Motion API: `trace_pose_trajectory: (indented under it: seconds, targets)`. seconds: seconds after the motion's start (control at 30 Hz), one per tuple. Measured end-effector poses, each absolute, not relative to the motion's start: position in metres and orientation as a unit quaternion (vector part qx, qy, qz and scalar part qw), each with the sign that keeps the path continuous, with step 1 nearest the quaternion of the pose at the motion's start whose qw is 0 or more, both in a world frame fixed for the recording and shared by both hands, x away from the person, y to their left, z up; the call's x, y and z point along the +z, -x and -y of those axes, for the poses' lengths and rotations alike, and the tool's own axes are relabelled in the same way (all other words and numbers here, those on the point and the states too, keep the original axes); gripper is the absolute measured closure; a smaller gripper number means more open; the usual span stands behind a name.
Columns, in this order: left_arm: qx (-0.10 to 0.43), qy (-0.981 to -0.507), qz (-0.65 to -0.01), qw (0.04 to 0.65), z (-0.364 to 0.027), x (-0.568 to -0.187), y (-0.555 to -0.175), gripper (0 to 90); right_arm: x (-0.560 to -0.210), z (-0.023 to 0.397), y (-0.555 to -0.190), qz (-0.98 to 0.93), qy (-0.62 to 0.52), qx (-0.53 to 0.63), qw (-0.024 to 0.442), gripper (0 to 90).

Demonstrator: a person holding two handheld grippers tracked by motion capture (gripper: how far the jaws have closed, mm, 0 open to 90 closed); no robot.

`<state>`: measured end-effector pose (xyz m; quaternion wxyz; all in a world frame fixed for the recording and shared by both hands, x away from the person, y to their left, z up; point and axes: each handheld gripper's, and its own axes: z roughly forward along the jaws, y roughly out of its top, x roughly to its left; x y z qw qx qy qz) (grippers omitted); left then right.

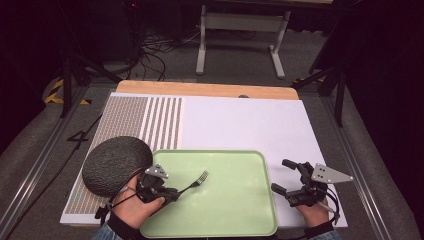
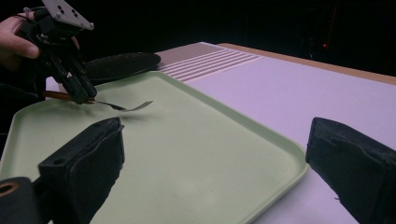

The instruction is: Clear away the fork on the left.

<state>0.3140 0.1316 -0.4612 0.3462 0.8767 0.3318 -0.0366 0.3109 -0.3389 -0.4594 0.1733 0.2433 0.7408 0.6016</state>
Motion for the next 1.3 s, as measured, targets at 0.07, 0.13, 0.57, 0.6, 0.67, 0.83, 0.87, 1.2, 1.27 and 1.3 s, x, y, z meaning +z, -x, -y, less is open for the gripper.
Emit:
trace_pose_trajectory:
  seconds: [0.07,0.13,0.57,0.6,0.67,0.83,0.87,1.2,1.27,1.3]
  targets:
    - [-0.038,-0.878,-0.331,0.344,-0.131,-0.462,-0.314,77.5,-0.46,0.339,-0.311,-0.741,-0.244,0.601,0.173,5.1]
    - [-0.041,-0.876,-0.336,0.343,-0.13,-0.463,-0.314,77.5,-0.46,0.339,-0.311,-0.741,-0.244,0.602,0.172,5.1]
    - [-0.04,-0.878,-0.341,0.334,-0.13,-0.465,-0.316,64.2,-0.46,0.339,-0.311,-0.74,-0.245,0.602,0.172,5.1]
    - [-0.041,-0.878,-0.339,0.335,-0.13,-0.465,-0.316,64.1,-0.46,0.339,-0.311,-0.74,-0.245,0.602,0.172,5.1]
    - [-0.041,-0.878,-0.334,0.34,-0.129,-0.465,-0.316,64.0,-0.46,0.339,-0.311,-0.74,-0.245,0.602,0.172,5.1]
    - [-0.03,-0.885,-0.301,0.354,-0.126,-0.462,-0.315,66.7,-0.46,0.339,-0.311,-0.741,-0.244,0.602,0.172,5.1]
    - [-0.026,-0.887,-0.294,0.354,-0.126,-0.461,-0.315,70.8,-0.46,0.339,-0.311,-0.741,-0.245,0.602,0.172,5.1]
    - [-0.012,-0.904,-0.237,0.355,-0.112,-0.463,-0.315,90.0,-0.46,0.339,-0.311,-0.742,-0.243,0.601,0.172,5.1]
    - [-0.01,-0.908,-0.227,0.352,-0.109,-0.465,-0.316,90.0,-0.46,0.339,-0.311,-0.742,-0.244,0.601,0.172,5.1]
    - [-0.008,-0.91,-0.223,0.351,-0.108,-0.466,-0.316,90.0,-0.46,0.339,-0.311,-0.742,-0.244,0.601,0.172,5.1]
